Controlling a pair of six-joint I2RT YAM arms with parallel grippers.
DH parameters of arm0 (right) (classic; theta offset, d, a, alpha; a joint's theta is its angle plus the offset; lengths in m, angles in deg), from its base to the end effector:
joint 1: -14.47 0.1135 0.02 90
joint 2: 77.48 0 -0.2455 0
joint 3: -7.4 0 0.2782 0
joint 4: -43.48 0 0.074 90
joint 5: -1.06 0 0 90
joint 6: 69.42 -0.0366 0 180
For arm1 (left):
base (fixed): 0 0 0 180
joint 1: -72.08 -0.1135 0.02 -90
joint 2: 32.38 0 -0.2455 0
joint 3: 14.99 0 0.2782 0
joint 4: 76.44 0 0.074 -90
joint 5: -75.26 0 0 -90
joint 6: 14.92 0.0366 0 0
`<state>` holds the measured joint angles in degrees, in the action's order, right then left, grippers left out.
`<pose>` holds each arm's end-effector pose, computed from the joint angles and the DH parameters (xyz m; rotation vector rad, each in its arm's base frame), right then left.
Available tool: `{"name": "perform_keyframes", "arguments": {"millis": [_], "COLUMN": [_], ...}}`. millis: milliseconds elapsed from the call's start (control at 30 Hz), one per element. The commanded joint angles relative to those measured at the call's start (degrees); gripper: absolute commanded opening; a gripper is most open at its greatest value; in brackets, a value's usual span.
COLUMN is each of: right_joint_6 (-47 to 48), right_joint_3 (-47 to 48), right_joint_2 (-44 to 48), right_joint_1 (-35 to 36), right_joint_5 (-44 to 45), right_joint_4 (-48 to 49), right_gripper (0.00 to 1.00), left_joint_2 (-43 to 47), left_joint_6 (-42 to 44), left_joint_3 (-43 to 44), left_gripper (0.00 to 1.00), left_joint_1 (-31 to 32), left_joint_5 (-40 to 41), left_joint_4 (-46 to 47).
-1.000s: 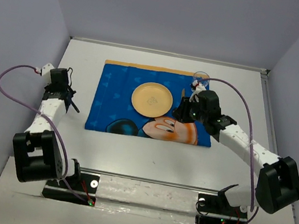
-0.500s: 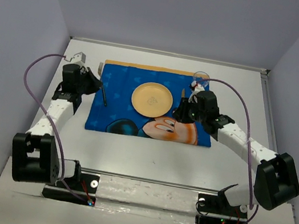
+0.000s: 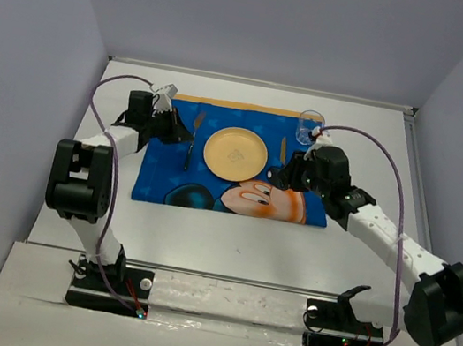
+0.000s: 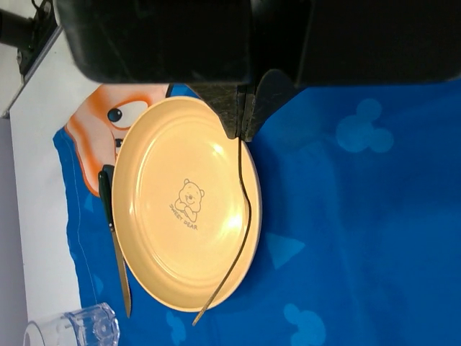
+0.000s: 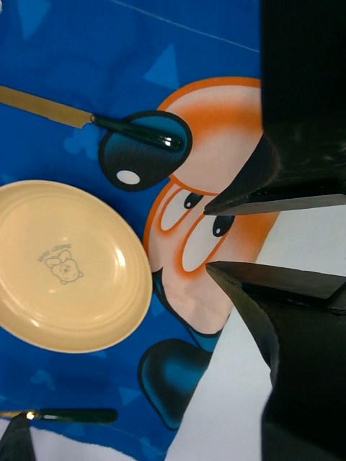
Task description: Set the dinner table for one person
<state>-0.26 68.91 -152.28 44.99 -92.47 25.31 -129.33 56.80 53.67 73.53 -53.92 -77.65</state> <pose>0.2751 0.1648 0.2288 -0.2211 2.1657 0.5891 0.3831 -0.0328 0.1749 0.1204 2.0818 -0.9199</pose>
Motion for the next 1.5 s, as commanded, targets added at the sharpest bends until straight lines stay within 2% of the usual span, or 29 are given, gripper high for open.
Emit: {"name": "perform_keyframes", "arguments": {"millis": [0, 133, 233, 633, 1433, 1467], "right_joint_6": [-1.6, -2.5, -2.8, -2.1, -1.8, -1.8], "right_joint_3": [-2.0, -6.4, -7.9, -7.0, -6.5, -6.5], "right_joint_2": [8.1, 15.4, 18.5, 14.6, 12.7, 12.8], "right_joint_1": [0.6, 0.6, 0.6, 0.6, 0.6, 0.6], "right_joint_5": [8.4, 17.7, 19.7, 17.3, 16.2, 16.1], "right_joint_4": [5.0, 8.8, 10.2, 10.5, 10.5, 10.5], "right_gripper": [0.38, 0.38, 0.38, 0.37, 0.37, 0.37], "left_joint_2": [-1.7, -4.1, -4.9, -7.7, -12.4, -12.6], "left_joint_6": [3.2, 3.9, 4.0, 2.1, -0.9, -0.9], "left_joint_3": [4.6, 5.3, 4.5, 3.6, 3.7, 3.8], "left_gripper": [0.00, 0.00, 0.00, 0.00, 0.00, 0.03], "left_joint_1": [-0.6, -1.0, -1.0, -3.7, -3.7, -3.8], "left_joint_5": [-5.8, -5.5, -4.3, -3.1, -1.3, -0.3], "left_joint_4": [0.3, -0.5, -0.2, 1.9, 0.4, 0.1]}}
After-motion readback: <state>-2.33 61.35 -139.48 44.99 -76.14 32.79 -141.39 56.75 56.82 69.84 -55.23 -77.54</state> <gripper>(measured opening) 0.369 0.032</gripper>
